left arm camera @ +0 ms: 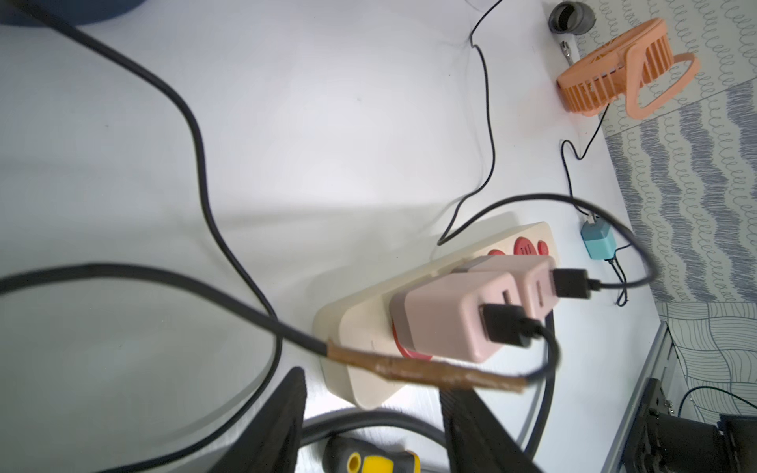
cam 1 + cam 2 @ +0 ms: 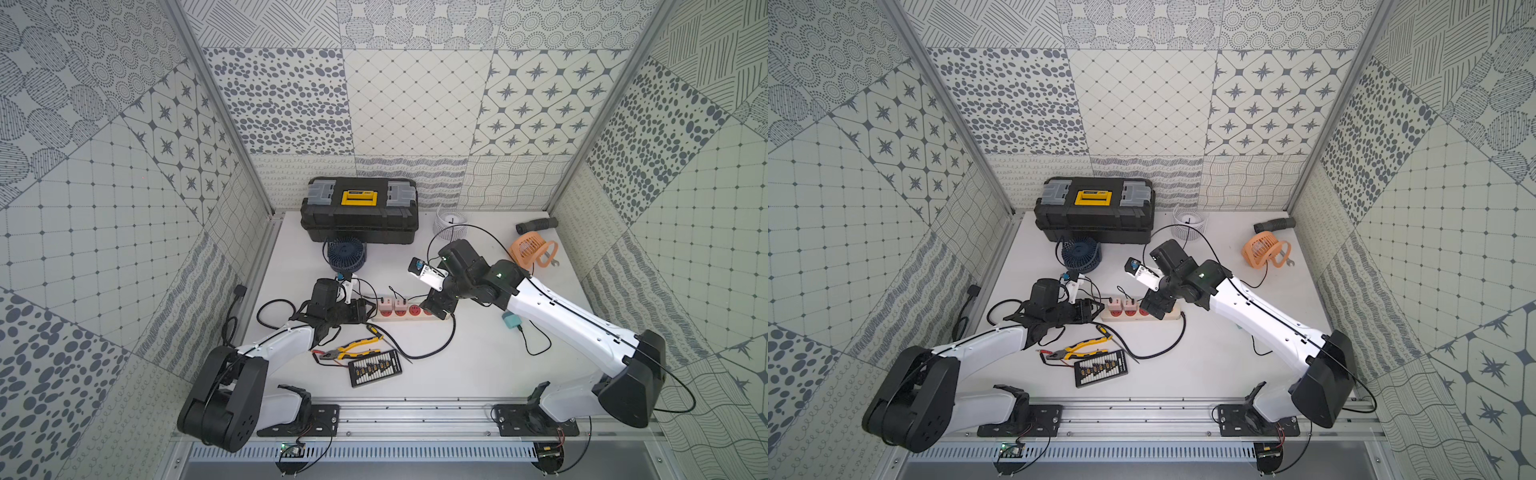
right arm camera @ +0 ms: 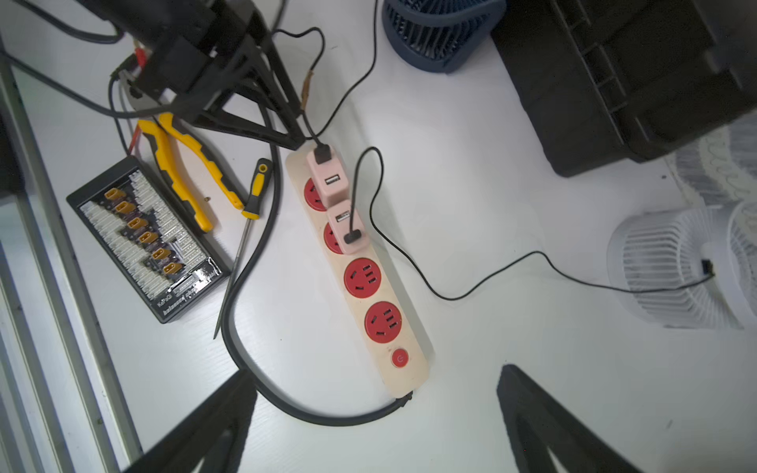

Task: Plug the desk fan into the power strip
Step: Insert the plug into the socket, then adjust the power cord at the center of the board.

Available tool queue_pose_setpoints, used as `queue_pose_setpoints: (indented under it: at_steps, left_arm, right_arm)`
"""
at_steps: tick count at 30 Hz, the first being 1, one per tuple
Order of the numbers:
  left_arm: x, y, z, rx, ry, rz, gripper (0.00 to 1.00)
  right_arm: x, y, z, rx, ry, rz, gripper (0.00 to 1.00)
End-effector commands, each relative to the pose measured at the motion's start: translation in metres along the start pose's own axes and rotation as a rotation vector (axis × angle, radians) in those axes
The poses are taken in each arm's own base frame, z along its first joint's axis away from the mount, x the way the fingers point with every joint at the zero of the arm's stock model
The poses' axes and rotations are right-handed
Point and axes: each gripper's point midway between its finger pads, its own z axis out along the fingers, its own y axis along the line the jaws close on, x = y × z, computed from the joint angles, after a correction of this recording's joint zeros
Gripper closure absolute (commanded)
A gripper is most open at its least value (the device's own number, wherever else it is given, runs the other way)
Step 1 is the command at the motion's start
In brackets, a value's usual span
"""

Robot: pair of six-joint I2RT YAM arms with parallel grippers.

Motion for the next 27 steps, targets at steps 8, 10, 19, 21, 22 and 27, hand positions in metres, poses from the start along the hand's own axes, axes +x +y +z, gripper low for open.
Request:
queue_pose_setpoints:
  at_steps: [8,10,19,21,22,27]
  left_arm:
    - [-0.021,-0.041,-0.055,0.084,-0.179,0.179,0.4]
    - [-0.023,-0.054,-0.061,0.137,-0.205,0.203,0.39]
    - [-0.02,-0.086,-0.065,0.227,-0.199,0.275,0.39]
    - [-0.02,-0.089,-0.064,0.233,-0.195,0.286,0.39]
    - [-0.019,-0.09,-0.063,0.234,-0.191,0.288,0.39]
    - [-0.018,-0.092,-0.061,0.232,-0.18,0.292,0.39]
  right_arm:
    - [0.003,-0.077,0.044,-0.069,-0.334,0.852,0.04]
    - [0.016,-0.089,0.06,-0.007,-0.294,0.913,0.05]
    - [0.061,-0.118,0.12,0.199,-0.131,1.038,0.25]
    - [0.062,-0.118,0.133,0.212,-0.102,1.016,0.29]
    - [0.061,-0.116,0.139,0.219,-0.087,1.001,0.3]
    - [0.059,-0.114,0.163,0.254,-0.025,0.943,0.33]
